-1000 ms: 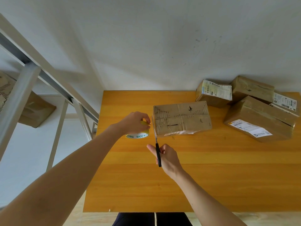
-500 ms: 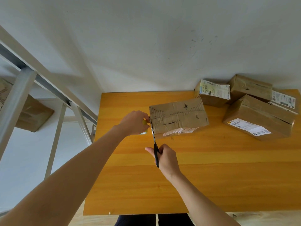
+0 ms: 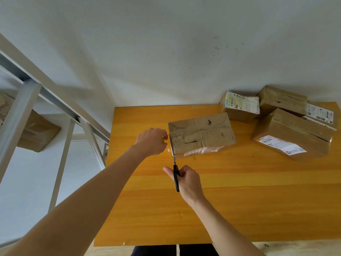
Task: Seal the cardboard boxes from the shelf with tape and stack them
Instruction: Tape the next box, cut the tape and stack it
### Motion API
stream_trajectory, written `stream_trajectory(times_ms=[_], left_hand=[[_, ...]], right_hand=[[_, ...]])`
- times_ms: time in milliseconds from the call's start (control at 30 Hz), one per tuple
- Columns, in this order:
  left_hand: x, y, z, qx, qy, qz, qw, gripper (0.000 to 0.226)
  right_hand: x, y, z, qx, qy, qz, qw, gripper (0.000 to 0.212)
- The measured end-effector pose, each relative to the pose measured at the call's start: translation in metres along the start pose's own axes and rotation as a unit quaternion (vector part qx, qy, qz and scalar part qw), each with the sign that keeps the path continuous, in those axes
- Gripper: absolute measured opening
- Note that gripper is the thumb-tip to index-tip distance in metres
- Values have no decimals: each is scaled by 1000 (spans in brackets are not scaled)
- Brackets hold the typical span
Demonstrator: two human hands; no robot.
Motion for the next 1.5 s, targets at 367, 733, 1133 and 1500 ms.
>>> stream_trajectory(times_ms=[367,733,1133,1500], left_hand=[[-32,11,12,-18,-33,-27,999,25],[-53,25,1,17,182,-65,981,5],[-34,38,-22,5,313,-52,948,12],[-19,44,-26,-3,336,-66,939,6]], right_hand=[[11,-2,-9,-1,108,-19,994,50],[23,-6,-9,-10,436,-103,894,22],[40,-7,-15,-81,465,-92,877,22],[45,-4,-23,-128,408,-123,896,11]])
Point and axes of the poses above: each hand's wrist, its own y-axis away from the middle knuckle, its own z-axis out of the palm, x = y × z, the point moved 3 cm from there along -y, towards the middle knuckle, and after that the axes turned 7 degrees about x, right-handed, at the moved point
